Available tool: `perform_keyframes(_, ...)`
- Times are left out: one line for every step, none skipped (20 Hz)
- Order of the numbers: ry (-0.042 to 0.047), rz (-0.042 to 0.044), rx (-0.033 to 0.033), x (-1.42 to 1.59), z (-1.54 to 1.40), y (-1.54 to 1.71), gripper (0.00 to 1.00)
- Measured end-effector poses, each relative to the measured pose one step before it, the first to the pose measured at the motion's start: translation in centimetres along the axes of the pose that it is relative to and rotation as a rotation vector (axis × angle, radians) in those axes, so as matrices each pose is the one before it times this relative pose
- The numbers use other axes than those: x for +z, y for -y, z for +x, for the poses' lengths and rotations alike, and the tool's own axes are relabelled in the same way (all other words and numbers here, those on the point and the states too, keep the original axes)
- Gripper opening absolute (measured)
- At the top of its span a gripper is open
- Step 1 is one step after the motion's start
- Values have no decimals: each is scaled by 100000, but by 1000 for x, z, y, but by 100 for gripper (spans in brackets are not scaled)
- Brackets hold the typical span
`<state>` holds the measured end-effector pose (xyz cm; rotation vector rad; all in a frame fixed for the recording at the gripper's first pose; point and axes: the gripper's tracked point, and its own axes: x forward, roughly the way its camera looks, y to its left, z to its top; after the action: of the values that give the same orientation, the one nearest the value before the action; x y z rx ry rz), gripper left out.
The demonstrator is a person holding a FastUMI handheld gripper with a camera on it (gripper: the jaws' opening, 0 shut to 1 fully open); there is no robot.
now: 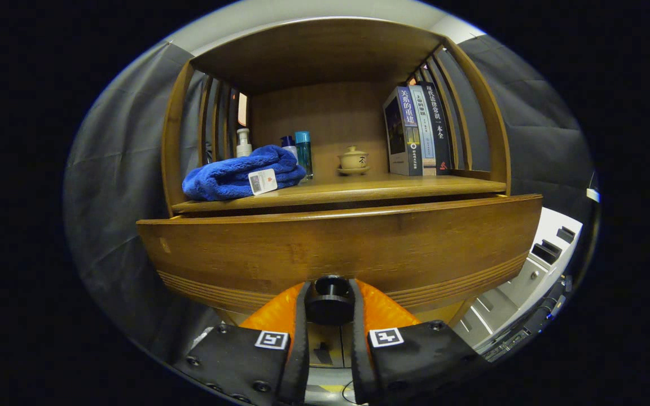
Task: Pull open the drawer, take out the items inside it, and place them on the countertop above the cabinet.
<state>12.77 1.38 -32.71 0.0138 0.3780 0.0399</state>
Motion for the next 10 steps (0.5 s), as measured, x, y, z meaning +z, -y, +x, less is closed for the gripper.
perform_keyframes(-210,380,-283,-149,-922,6,39)
perform_keyframes(172,319,-306,-181,-818,-117,39)
perform_keyframes(121,195,-414,-93,-699,-79,39)
perform_keyframes(20,-93,-418,-185,-702,-113,39)
perform_keyframes(-133,-882,-313,-151,-748,-178,39)
perform_keyframes(114,-1525,139,-117,-545,-83,39)
perform_keyframes(-290,-909,144,-157,-521,-55,39)
perform_keyframes(-425,379,268,-125,-527,-55,38)
perform_keyframes(-608,899,324,-46,-552,9,38)
perform_keyframes(-316,682,314,-80,-259,-41,39)
